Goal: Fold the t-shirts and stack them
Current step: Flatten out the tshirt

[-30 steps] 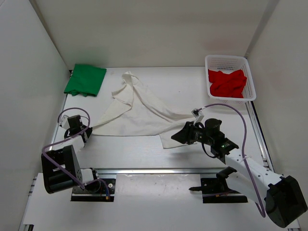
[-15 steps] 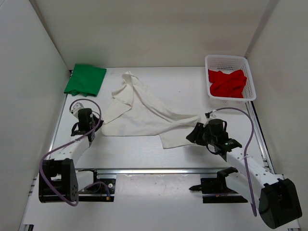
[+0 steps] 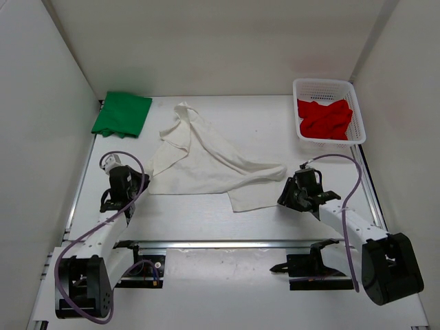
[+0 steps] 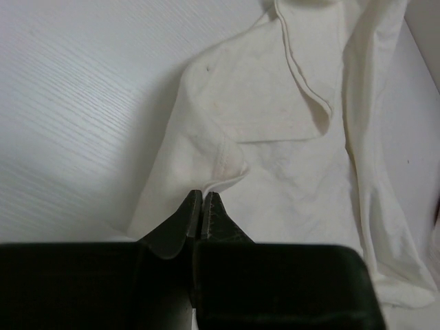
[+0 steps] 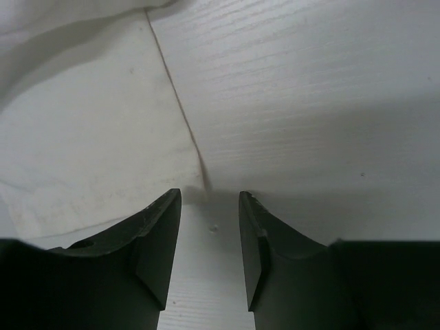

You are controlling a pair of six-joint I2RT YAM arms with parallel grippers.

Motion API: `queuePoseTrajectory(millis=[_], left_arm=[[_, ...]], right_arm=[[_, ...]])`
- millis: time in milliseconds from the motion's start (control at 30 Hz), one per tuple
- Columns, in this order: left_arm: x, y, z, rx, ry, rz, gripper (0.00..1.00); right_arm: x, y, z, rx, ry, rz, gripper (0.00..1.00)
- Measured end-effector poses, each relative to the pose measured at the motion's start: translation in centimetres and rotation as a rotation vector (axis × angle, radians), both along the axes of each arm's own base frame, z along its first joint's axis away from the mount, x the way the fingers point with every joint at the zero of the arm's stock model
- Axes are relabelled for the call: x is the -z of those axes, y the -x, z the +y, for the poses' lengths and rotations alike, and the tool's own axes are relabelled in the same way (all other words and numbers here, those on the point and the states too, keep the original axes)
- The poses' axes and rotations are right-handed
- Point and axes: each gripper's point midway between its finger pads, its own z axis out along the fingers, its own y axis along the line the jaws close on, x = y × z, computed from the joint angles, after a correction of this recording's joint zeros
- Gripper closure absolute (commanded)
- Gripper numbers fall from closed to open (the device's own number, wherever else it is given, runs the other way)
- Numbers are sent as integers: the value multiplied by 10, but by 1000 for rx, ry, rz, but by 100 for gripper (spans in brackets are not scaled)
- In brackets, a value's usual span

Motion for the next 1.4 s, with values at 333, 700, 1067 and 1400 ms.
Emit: queuePoseTrajectory(millis=[333, 700, 1067, 1400], left_arm=[[1, 12, -21, 68, 10, 29, 100], [-8, 15, -29, 101, 18, 9, 100], [-3, 19, -34, 114, 2, 29, 100], [-4, 19, -35, 118, 1, 27, 100]], right_arm=[[2, -12, 8, 4, -85, 3, 71], [0, -11, 21, -29, -127, 1, 60], [-1, -8, 25, -31, -149, 7, 65], [6, 5, 18, -7, -165, 40, 95]])
